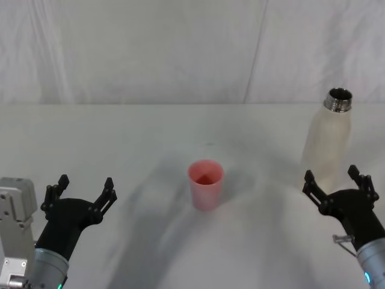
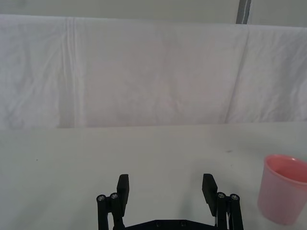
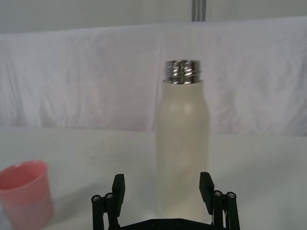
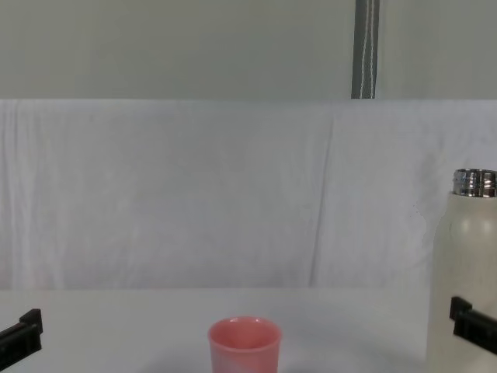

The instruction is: Grasp the thermos with one hand and pour water into the cup lid.

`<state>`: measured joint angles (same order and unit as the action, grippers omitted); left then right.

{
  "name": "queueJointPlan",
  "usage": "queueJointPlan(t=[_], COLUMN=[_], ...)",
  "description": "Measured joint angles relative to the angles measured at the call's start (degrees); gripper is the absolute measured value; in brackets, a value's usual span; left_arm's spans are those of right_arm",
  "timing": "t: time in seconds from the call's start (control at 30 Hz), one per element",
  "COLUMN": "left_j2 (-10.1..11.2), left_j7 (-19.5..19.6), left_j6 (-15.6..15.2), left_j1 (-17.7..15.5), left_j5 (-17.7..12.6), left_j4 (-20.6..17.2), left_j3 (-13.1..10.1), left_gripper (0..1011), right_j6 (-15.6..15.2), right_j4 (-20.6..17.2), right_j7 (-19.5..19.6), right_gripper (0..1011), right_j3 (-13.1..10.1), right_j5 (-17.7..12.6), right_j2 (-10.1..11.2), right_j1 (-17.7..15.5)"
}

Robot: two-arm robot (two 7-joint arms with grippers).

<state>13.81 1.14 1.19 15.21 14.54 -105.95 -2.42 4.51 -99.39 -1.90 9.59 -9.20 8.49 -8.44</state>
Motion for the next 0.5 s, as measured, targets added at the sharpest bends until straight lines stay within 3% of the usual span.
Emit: queueJointPlan(t=[0.5], left_j2=[0.0], left_j7=[0.0], left_j6=[0.0], left_j1=[0.0], left_j5=[0.0], left_j4=[0.0], left_j3=[0.0], left_gripper=[1001], right_j6=[0.3], right_j4=[6.3], right_j7=[-3.7], right_gripper=[1001], right_j3=[-2.8], right_j5=[-0.3], right_j2=[-1.5], right_j1=[6.8])
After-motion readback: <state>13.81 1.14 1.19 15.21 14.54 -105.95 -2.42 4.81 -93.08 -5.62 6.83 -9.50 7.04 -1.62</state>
